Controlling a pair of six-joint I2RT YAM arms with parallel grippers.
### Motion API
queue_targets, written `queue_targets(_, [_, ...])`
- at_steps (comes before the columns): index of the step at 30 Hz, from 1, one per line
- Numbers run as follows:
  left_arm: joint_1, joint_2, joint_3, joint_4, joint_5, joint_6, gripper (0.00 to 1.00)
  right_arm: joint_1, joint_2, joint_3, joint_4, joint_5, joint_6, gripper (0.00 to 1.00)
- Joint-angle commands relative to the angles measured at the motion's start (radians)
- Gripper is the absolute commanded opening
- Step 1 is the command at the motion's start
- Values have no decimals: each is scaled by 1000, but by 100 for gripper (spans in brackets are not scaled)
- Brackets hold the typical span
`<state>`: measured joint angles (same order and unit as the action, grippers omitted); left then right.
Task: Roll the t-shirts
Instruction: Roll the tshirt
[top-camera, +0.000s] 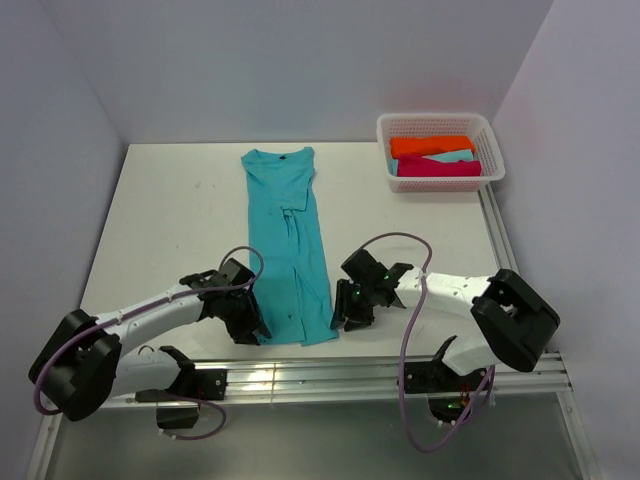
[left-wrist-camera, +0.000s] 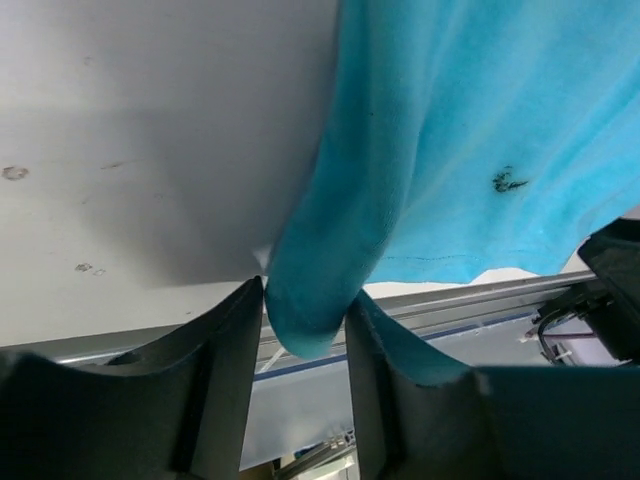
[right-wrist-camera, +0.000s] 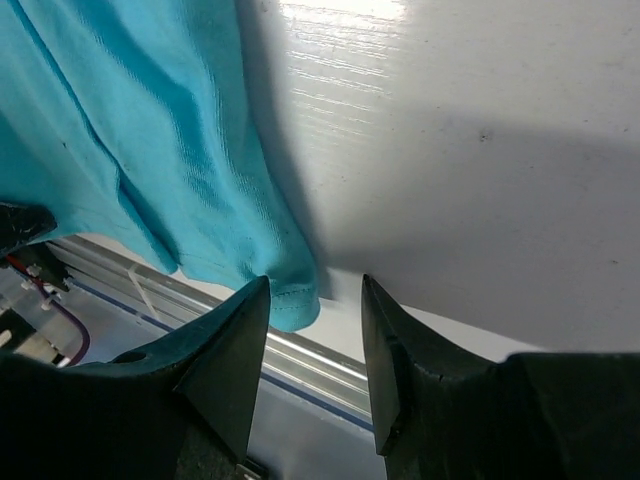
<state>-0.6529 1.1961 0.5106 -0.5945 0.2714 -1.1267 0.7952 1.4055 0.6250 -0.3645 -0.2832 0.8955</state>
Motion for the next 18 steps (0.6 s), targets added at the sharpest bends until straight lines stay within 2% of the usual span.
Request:
queue_targets(1, [-8, -23, -20, 2, -28, -42, 40, 12, -8, -11, 21, 6, -17, 49])
queue_targets(7, [-8, -85, -156, 87, 38, -120, 22, 13, -28, -44, 30, -17, -18, 50])
queue_targets(11, [-8, -107, -172, 78, 48, -134, 20, 21, -13, -45, 27, -24, -26, 50])
queue_targets(15, [-10, -116, -144, 39, 43, -130, 45, 24, -10, -42, 26, -22, -33, 49])
queue_targets(18, [-11, -151, -113, -10, 10, -128, 48, 24, -8, -39, 24, -27, -41, 46])
